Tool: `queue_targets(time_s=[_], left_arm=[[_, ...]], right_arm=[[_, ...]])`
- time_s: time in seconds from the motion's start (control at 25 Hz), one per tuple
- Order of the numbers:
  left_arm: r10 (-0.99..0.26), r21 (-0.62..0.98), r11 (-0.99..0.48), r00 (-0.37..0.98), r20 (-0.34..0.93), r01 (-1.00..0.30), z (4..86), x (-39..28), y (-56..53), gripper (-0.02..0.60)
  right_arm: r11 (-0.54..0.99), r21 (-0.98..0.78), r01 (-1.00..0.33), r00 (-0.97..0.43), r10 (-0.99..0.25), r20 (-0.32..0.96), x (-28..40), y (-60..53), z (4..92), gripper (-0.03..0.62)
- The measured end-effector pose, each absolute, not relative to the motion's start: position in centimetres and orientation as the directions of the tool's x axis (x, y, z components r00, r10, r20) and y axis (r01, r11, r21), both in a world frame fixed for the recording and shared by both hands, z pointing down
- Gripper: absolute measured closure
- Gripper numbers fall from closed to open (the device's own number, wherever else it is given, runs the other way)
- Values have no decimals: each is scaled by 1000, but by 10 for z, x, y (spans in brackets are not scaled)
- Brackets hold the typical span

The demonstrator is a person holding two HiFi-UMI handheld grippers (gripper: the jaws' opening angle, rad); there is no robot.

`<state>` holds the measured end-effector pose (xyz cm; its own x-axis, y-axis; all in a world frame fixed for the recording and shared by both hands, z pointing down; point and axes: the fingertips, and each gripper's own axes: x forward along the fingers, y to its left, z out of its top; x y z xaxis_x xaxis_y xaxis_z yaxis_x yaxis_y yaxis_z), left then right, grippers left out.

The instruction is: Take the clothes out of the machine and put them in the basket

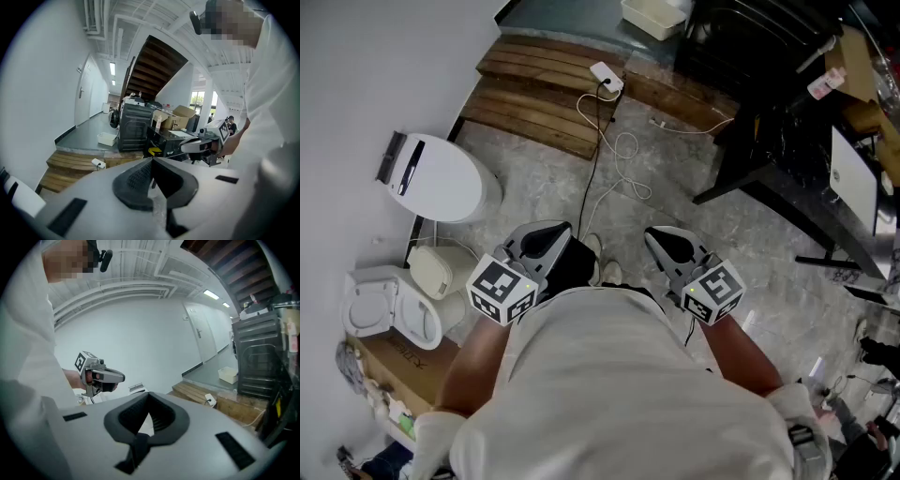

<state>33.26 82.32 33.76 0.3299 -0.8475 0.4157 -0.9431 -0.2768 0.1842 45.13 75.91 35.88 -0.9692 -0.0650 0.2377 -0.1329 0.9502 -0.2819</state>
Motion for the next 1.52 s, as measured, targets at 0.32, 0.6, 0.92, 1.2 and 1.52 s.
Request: queue_targets(time_s=[0.32, 0.6, 0.92, 1.2, 1.52], left_arm=[[-852, 195, -278, 335, 403, -941, 338, 325, 816, 584], [-842, 232, -317, 386, 377, -920, 350, 284, 796, 584], [-865, 210, -330, 384, 323, -920, 345, 161, 756, 399], [-847, 211, -386, 436, 303, -898, 332, 39, 733, 391], [-853, 228, -383, 438, 285, -895, 339, -61, 720, 390]], right_arm=[[951, -283, -122, -971, -55, 234, 438, 754, 356, 592], [947, -277, -163, -959, -87, 269, 393, 739, 368, 591], [954, -249, -167, -938, -76, 337, 275, 731, 377, 591], [939, -264, -219, -919, -108, 378, 155, 724, 368, 591], [942, -226, -246, -903, -138, 408, 63, 711, 360, 591]])
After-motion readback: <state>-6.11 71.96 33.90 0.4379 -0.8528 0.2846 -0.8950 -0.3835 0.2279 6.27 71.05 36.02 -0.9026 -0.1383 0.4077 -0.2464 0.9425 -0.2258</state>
